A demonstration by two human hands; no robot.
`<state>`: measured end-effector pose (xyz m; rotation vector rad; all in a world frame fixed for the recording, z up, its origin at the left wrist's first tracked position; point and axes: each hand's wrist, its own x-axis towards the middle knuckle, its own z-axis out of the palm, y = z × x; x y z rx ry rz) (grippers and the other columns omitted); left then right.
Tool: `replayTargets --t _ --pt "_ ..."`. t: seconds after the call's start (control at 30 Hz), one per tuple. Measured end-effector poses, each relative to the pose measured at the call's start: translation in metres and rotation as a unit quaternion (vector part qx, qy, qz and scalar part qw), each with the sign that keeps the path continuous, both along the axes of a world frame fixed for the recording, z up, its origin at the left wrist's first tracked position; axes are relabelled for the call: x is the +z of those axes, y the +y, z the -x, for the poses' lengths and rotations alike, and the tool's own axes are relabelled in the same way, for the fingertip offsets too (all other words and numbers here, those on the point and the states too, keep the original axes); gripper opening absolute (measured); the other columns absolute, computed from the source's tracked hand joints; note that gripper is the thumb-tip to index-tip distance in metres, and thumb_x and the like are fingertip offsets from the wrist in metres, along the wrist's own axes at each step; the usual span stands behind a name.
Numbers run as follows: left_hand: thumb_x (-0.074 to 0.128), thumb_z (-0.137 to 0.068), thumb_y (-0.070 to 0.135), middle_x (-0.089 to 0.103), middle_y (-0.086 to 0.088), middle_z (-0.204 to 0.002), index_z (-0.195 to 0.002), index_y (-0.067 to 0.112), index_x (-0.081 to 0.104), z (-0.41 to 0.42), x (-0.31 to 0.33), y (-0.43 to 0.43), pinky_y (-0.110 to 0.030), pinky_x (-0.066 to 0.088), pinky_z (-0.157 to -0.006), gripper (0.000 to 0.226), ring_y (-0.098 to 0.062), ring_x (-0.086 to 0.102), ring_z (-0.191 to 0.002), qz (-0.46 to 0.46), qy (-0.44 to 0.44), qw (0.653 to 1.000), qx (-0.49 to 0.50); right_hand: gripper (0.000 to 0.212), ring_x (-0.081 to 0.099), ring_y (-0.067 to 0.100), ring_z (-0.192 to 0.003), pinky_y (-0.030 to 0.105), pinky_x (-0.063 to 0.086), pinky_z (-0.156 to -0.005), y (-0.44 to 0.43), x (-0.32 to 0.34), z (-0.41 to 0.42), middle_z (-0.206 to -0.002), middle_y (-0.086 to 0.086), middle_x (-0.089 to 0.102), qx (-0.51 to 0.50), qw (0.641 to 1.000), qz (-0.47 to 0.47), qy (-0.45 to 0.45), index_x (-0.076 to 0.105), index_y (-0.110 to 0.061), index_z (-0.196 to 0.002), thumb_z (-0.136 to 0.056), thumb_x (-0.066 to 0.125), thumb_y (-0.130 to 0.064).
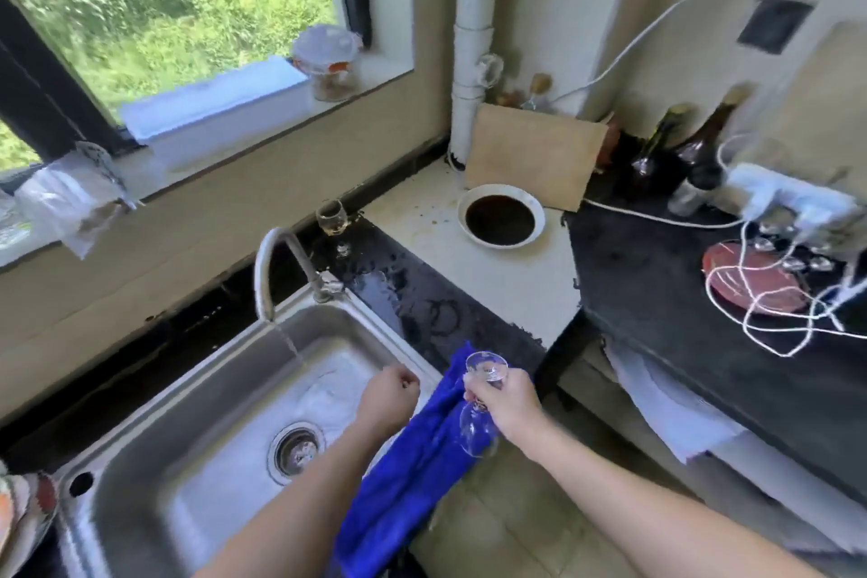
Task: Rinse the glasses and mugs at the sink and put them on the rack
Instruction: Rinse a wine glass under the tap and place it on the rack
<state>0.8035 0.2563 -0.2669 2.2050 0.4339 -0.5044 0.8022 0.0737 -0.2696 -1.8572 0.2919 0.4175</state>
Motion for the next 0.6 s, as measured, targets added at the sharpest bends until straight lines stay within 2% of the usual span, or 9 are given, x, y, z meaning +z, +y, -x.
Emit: replayTargets --t 0.07,0.17,0.3,0.43,0.5,0.53,0.6 --pt "0.048 -0.085 0.014 0.069 -0.01 -0.077 -0.071 0.022 0.058 -0.005 0.006 -0.053 -0.032 0.05 -0.071 0.019 -0.031 0.068 -0.083 -0.025 -0.008 0.998 -0.06 0.041 0.055 0.019 -0.062 0.031 0.041 -0.061 -0.049 0.006 0.015 -0.052 -0.007 0.061 -0.045 0.999 -0.02 -0.001 0.061 -0.02 -0.049 -0.089 0.063 -0.01" --pt "0.05 -0.085 0.015 0.07 -0.012 -0.074 -0.071 0.018 0.061 -0.003 0.013 -0.145 -0.032 0.051 -0.067 0.018 -0.029 0.069 -0.077 -0.026 -0.033 0.99 -0.134 0.032 0.055 0.018 -0.063 0.03 0.041 -0.06 -0.134 0.012 0.045 -0.054 -0.009 0.06 -0.111 0.993 -0.025 -0.001 0.061 -0.019 -0.062 -0.091 0.059 -0.005" --pt "0.052 -0.086 0.018 0.069 -0.014 -0.075 -0.071 0.014 0.061 0.015 0.013 -0.278 -0.035 0.053 -0.058 0.018 -0.031 0.067 -0.066 0.003 -0.033 0.976 -0.217 0.023 0.064 0.025 -0.067 0.044 0.054 -0.069 -0.26 0.013 0.1 -0.067 0.004 0.068 -0.19 0.981 0.02 -0.015 0.064 -0.015 -0.066 -0.089 0.064 -0.014" --pt "0.046 -0.087 0.015 0.068 -0.014 -0.085 -0.065 0.018 0.056 0.044 0.024 -0.406 -0.031 0.049 -0.071 0.024 -0.029 0.064 -0.081 0.0 -0.042 0.944 -0.327 0.027 0.059 0.015 -0.063 0.028 0.049 -0.066 -0.378 0.024 0.155 -0.063 0.001 0.064 -0.255 0.96 0.109 -0.032 0.062 -0.015 -0.063 -0.089 0.066 -0.023" --pt "0.045 -0.082 0.015 0.068 -0.017 -0.079 -0.058 0.019 0.051 0.058 0.03 -0.46 -0.033 0.051 -0.068 0.025 -0.032 0.064 -0.076 0.015 -0.035 0.931 -0.362 0.028 0.063 0.018 -0.061 0.033 0.053 -0.063 -0.429 0.028 0.178 -0.061 0.005 0.067 -0.308 0.941 0.139 -0.034 0.065 -0.009 -0.061 -0.085 0.069 -0.023" --pt "0.046 -0.08 0.019 0.069 -0.017 -0.078 -0.058 0.019 0.053 0.063 0.032 -0.485 -0.036 0.053 -0.067 0.023 -0.034 0.066 -0.076 0.023 -0.035 0.925 -0.378 0.028 0.064 0.02 -0.06 0.034 0.052 -0.061 -0.451 0.028 0.188 -0.06 0.005 0.068 -0.333 0.93 0.152 -0.039 0.065 -0.009 -0.059 -0.083 0.071 -0.021" --pt "0.048 -0.083 0.021 0.072 -0.013 -0.083 -0.071 0.018 0.064 0.073 0.042 -0.531 -0.036 0.055 -0.068 0.02 -0.032 0.068 -0.082 0.026 -0.04 0.904 -0.424 0.029 0.061 0.017 -0.057 0.025 0.043 -0.056 -0.489 0.032 0.205 -0.056 0.001 0.065 -0.369 0.912 0.173 -0.047 0.063 -0.014 -0.055 -0.082 0.072 -0.019"
